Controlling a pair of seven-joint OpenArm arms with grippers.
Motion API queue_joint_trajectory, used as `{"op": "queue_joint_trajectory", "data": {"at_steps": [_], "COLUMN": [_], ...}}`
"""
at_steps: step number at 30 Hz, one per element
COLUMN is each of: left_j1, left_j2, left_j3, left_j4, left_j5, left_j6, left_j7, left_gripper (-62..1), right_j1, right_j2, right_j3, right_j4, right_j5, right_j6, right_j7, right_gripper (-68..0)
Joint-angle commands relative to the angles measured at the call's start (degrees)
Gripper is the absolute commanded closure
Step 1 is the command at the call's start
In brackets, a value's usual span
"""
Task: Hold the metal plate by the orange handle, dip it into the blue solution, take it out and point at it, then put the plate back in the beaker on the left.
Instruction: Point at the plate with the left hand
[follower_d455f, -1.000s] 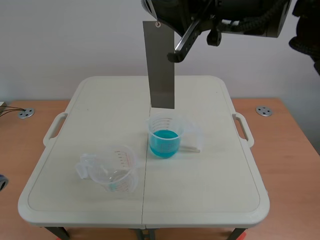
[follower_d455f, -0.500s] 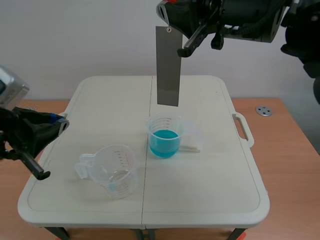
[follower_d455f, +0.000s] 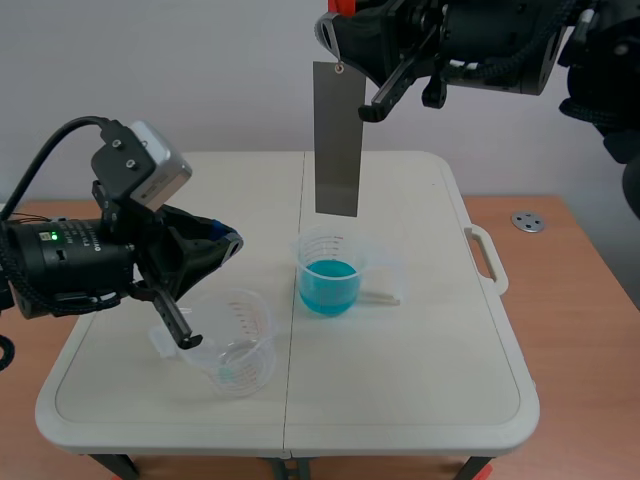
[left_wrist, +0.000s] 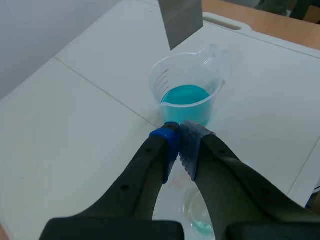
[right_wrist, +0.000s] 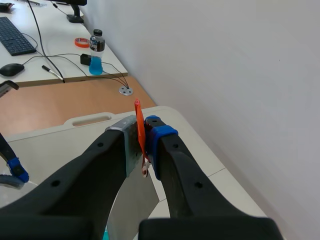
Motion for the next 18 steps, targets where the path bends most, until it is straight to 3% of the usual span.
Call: {"op": "queue_joint_trajectory", "data": {"at_steps": [1, 6, 13, 18], "left_j1": [-2.2, -7.9, -13.6, -16.3], "left_j2": [1.2, 4.2, 8.7, 11.5], "left_j3": [0.5, 4.0, 7.7, 8.7], "left_j4": [-1.3, -6.7, -12.0, -15.3], "left_j5": [-0.4, -0.3, 4.8, 6.8], "left_j6": [0.4, 0.4, 0.9, 1.1], "left_j7": [-0.8, -0.8, -0.9, -1.2], "left_gripper": [-2.7, -2.7, -2.7, -2.7], "right_j1": [1.4, 1.4, 1.4, 1.4], "right_j2": [0.1, 0.1, 0.1, 0.1], "right_j3": [0.0, 0.0, 0.0, 0.0], "right_j4": [0.6, 0.6, 0.6, 0.6], "right_j5": [0.9, 0.9, 0.9, 0.9], "right_j6": [-0.2, -0.2, -0.2, -0.2], "right_j7": [0.9, 0.8, 0.8, 0.8], "right_gripper": [-1.4, -1.4, -1.4, -1.4]}}
